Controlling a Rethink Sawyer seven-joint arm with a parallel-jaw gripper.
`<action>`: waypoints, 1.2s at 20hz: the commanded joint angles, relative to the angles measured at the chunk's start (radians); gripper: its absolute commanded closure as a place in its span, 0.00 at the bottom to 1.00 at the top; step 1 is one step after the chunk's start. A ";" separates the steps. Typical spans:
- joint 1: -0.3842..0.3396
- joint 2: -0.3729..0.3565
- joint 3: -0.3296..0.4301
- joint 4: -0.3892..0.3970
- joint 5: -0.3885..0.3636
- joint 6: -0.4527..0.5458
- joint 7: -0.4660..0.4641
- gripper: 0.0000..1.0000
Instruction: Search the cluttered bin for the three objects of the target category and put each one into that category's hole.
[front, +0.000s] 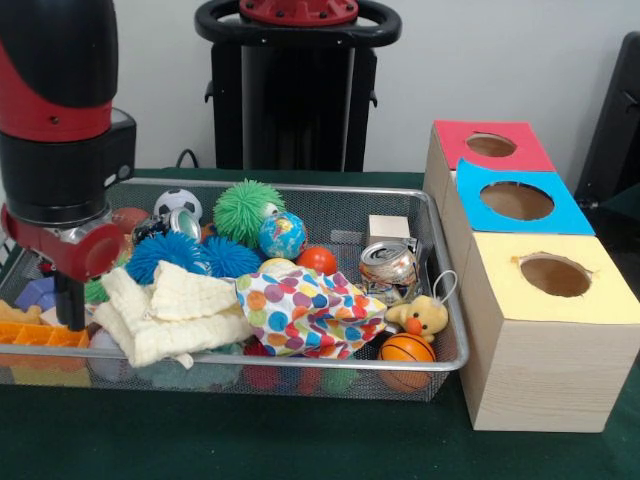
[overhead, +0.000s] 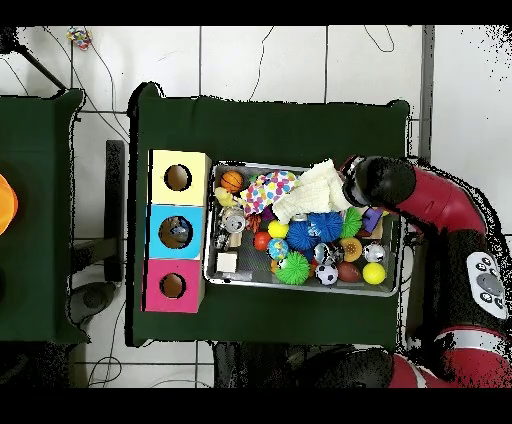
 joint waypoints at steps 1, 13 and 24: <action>-0.028 0.051 0.027 -0.030 -0.063 -0.019 -0.044 1.00; -0.033 0.161 0.029 -0.143 -0.082 0.010 -0.043 1.00; -0.043 0.324 0.036 -0.314 -0.107 0.054 -0.057 1.00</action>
